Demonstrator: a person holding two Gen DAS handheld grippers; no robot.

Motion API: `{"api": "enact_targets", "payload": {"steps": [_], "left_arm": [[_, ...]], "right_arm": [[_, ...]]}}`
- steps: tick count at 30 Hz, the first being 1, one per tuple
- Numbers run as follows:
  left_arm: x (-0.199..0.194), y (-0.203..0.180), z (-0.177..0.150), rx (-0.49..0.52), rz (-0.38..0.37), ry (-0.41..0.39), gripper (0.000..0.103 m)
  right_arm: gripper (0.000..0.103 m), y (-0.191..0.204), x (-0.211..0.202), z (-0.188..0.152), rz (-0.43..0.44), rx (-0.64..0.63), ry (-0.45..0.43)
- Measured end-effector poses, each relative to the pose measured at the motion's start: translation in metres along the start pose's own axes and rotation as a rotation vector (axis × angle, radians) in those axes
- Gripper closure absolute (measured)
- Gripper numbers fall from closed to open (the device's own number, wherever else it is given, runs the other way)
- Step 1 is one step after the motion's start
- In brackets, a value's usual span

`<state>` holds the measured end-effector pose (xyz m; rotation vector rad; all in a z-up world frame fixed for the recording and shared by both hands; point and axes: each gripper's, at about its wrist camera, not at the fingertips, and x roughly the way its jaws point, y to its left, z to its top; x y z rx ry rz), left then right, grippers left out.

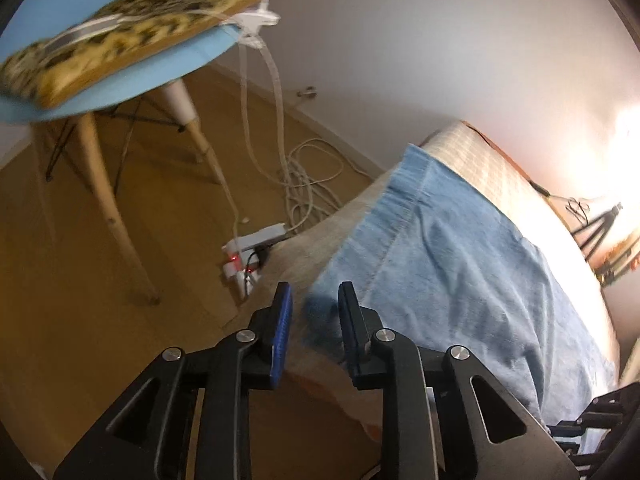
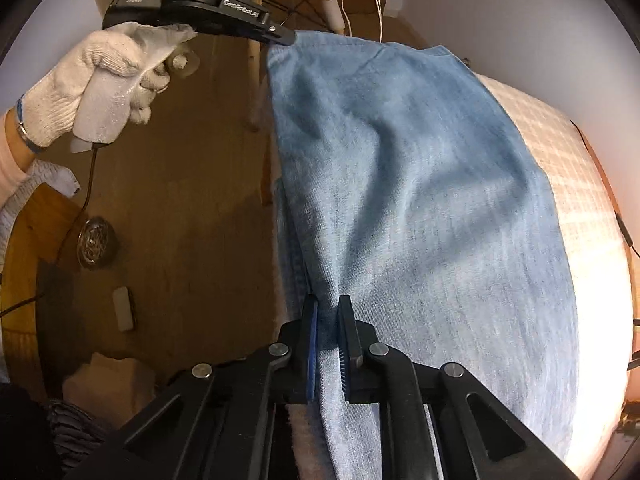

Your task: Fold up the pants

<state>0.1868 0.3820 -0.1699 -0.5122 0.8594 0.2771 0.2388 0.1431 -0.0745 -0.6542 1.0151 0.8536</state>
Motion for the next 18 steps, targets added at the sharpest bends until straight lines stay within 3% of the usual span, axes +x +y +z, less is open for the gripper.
{"api": "enact_targets", "payload": {"steps": [2,3,4,10,15,18], "left_arm": [[-0.005,0.015,-0.004,-0.090,-0.056,0.009,0.070],[-0.006,0.021,-0.006,-0.134,-0.079,0.017,0.056],[-0.008,0.025,-0.010,-0.176,-0.097,0.017,0.052],[0.004,0.039,-0.032,-0.369,-0.234,0.069,0.052],[0.016,0.032,-0.042,-0.422,-0.281,0.087,0.052],[0.019,0.033,-0.044,-0.495,-0.362,0.068,0.052]], "right_arm": [[0.095,-0.004,-0.002,0.000,0.007,0.009,-0.003],[0.094,-0.006,-0.003,0.000,0.011,0.013,-0.005],[0.092,-0.007,-0.004,-0.001,0.012,0.016,-0.007],[0.087,-0.002,-0.001,0.001,0.007,0.021,-0.009],[0.086,0.003,-0.001,0.000,-0.003,0.012,-0.012],[0.086,0.006,0.000,0.001,-0.010,0.011,-0.013]]}}
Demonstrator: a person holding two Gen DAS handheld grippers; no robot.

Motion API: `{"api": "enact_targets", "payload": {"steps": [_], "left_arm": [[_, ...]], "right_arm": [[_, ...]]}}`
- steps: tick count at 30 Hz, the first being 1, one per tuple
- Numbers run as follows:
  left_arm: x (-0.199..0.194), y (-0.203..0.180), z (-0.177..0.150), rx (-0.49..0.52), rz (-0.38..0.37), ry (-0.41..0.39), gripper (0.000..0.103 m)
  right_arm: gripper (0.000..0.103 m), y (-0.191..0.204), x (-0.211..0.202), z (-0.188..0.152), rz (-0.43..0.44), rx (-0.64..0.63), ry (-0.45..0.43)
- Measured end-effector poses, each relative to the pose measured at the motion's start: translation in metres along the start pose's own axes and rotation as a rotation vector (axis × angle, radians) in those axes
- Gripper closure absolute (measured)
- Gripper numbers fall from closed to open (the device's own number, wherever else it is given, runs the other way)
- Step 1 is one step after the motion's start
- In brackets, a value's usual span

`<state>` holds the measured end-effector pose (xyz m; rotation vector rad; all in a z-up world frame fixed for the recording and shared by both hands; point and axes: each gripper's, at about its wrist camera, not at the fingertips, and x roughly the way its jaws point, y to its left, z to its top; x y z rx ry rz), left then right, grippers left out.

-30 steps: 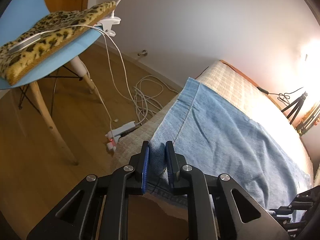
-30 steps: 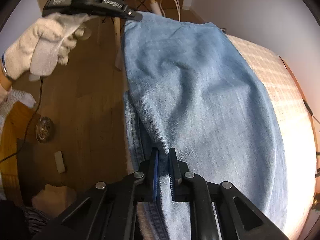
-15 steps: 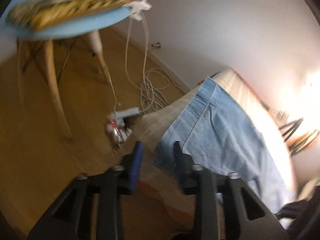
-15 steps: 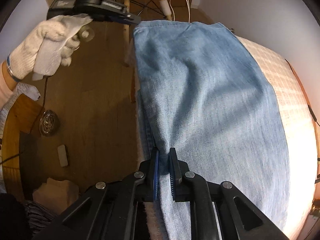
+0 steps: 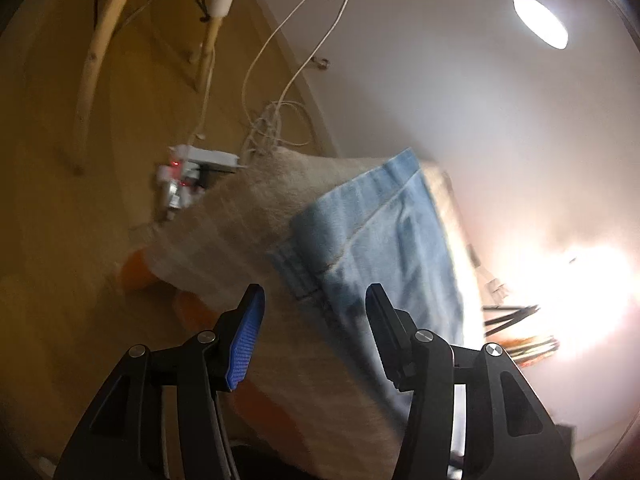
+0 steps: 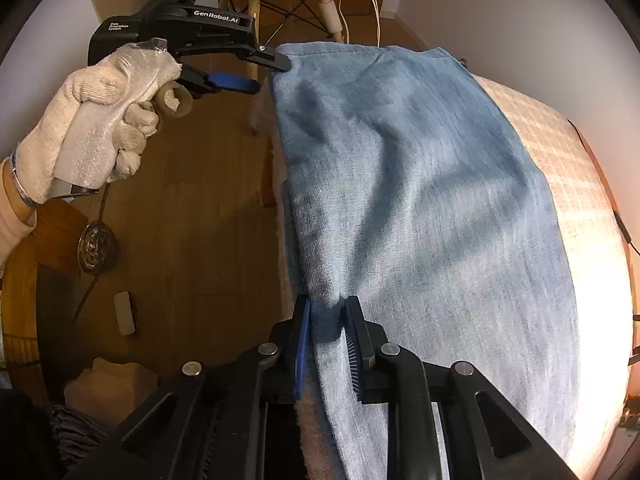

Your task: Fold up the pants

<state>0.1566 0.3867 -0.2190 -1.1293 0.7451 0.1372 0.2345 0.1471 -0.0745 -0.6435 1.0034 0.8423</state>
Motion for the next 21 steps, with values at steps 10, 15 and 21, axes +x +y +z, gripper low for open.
{"api": "enact_targets", "payload": {"steps": [10,15,21], "left_arm": [[-0.016,-0.032,0.003,0.098,0.004,-0.104,0.055],[0.003,-0.026,0.006,0.060,0.082,-0.078,0.055],[0.004,-0.031,0.004,0.106,0.196,-0.114,0.076]], "right_arm": [[0.083,0.000,-0.004,-0.001,0.003,0.016,-0.022],[0.079,-0.001,-0.005,0.001,0.009,0.018,-0.026],[0.066,-0.016,-0.019,-0.003,0.024,0.057,-0.063]]}}
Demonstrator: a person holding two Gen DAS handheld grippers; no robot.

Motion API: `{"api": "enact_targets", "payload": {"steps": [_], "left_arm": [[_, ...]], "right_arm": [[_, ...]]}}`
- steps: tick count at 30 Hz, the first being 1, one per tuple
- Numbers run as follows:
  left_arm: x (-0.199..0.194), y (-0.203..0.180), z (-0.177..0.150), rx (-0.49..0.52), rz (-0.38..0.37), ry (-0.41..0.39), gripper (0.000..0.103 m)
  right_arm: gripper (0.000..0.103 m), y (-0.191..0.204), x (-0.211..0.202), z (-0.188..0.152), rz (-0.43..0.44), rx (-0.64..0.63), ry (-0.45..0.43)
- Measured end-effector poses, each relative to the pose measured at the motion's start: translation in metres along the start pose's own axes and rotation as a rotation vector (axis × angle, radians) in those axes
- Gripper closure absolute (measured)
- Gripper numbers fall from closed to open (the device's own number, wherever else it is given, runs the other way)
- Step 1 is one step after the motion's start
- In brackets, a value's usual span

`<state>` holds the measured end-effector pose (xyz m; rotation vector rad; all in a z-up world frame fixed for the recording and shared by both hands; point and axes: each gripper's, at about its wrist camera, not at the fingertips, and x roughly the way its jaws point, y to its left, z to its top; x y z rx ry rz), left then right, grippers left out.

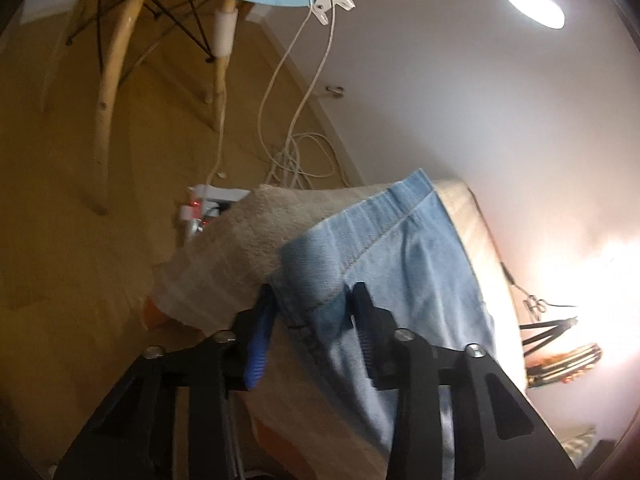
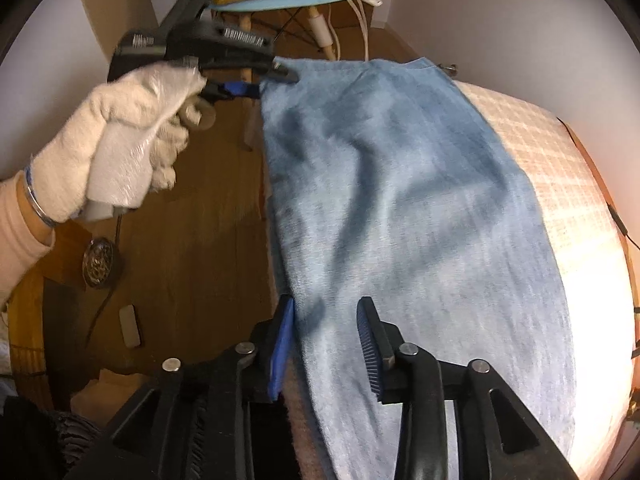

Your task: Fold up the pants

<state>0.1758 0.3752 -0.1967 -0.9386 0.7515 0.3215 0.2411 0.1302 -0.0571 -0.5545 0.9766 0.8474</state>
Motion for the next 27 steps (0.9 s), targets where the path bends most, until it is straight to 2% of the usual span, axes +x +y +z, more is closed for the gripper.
{"api": "enact_targets", "payload": {"steps": [3,5,10,15,18,22,25,27], "left_arm": [[-0.006,0.008,-0.001,0.003,-0.019,-0.019,0.084],[-0.012,0.003,-0.002,0.035,-0.015,-0.043,0.085],[-0.025,-0.033,-0.007,0.184,0.026,-0.123,0.087],[-0.035,-0.081,-0.028,0.381,-0.022,-0.167,0.087],[-0.040,-0.109,-0.052,0.515,-0.048,-0.171,0.088],[-0.040,-0.138,-0.096,0.710,-0.074,-0.136,0.088],[-0.035,-0.149,-0.125,0.794,-0.086,-0.093,0.088],[-0.035,-0.152,-0.135,0.802,-0.097,-0.071,0.088]], "right_arm": [[0.059,-0.011,-0.013,-0.002,0.023,0.043,-0.030],[0.057,-0.019,-0.021,-0.004,0.030,0.060,-0.044],[0.055,-0.044,-0.037,-0.006,0.047,0.125,-0.082],[0.045,-0.077,-0.052,-0.007,0.078,0.246,-0.134],[0.040,-0.104,-0.062,-0.007,0.116,0.347,-0.182],[0.032,-0.132,-0.067,0.001,0.189,0.452,-0.246],[0.028,-0.150,-0.063,0.009,0.268,0.517,-0.285],[0.026,-0.160,-0.053,0.014,0.331,0.559,-0.292]]}}
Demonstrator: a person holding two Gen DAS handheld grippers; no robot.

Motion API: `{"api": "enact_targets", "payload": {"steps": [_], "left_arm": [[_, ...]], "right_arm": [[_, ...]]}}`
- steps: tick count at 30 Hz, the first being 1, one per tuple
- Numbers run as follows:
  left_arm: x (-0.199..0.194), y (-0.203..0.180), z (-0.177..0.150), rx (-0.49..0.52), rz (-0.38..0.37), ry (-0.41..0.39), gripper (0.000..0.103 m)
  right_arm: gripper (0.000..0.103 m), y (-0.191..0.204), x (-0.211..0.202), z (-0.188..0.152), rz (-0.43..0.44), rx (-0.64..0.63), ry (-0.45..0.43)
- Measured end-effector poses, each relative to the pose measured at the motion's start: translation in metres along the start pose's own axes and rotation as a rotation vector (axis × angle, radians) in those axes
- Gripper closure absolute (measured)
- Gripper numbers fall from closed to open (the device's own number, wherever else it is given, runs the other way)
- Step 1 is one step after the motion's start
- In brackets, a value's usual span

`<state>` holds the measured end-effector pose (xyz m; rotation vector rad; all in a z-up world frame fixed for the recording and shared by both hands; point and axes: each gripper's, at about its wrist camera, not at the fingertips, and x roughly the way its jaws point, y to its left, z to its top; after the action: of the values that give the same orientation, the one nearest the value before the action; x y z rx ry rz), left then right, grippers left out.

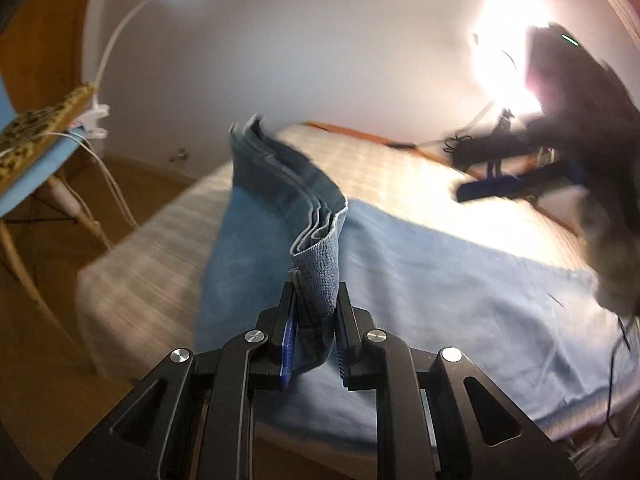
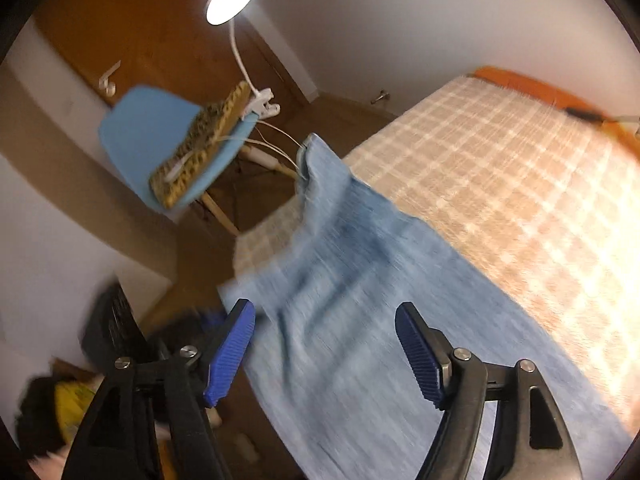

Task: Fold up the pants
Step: 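Lift the hems and fold them toward the waistband with both tools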

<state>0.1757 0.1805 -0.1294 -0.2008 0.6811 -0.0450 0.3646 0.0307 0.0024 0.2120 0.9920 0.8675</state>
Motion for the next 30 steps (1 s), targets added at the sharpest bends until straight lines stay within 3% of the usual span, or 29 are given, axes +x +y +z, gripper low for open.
{"api": "enact_targets", "payload": {"steps": [10,15,17,19,22,26,30], "left_arm": [[-0.013,-0.005,0.002,-0.083,-0.086,-0.003,0.088],[-0.026,-0.028,0.004,-0.018,-0.122,-0.009,0.088],[-0.030,-0.039,0.003,0.003,-0.145,-0.001,0.088],[-0.034,-0.051,0.003,0.024,-0.165,0.007,0.088],[-0.037,-0.065,0.005,0.040,-0.197,0.017,0.088],[-0.039,-0.086,0.005,0.058,-0.237,0.032,0.088],[-0.045,-0.112,0.007,0.095,-0.279,0.033,0.088]], "right_arm": [[0.026,-0.037,0.064,0.020,0.035,0.143,0.067],[0.027,-0.052,0.072,0.026,0.113,0.245,0.047],[0.040,-0.053,0.070,0.030,0.097,0.253,0.033],[0.071,-0.052,0.065,0.032,0.067,0.242,0.031],[0.086,-0.049,0.051,0.030,0.001,0.186,0.040],[0.092,-0.048,0.016,0.023,-0.115,0.105,0.022],[0.094,-0.052,-0.034,0.012,-0.171,0.075,-0.035]]}}
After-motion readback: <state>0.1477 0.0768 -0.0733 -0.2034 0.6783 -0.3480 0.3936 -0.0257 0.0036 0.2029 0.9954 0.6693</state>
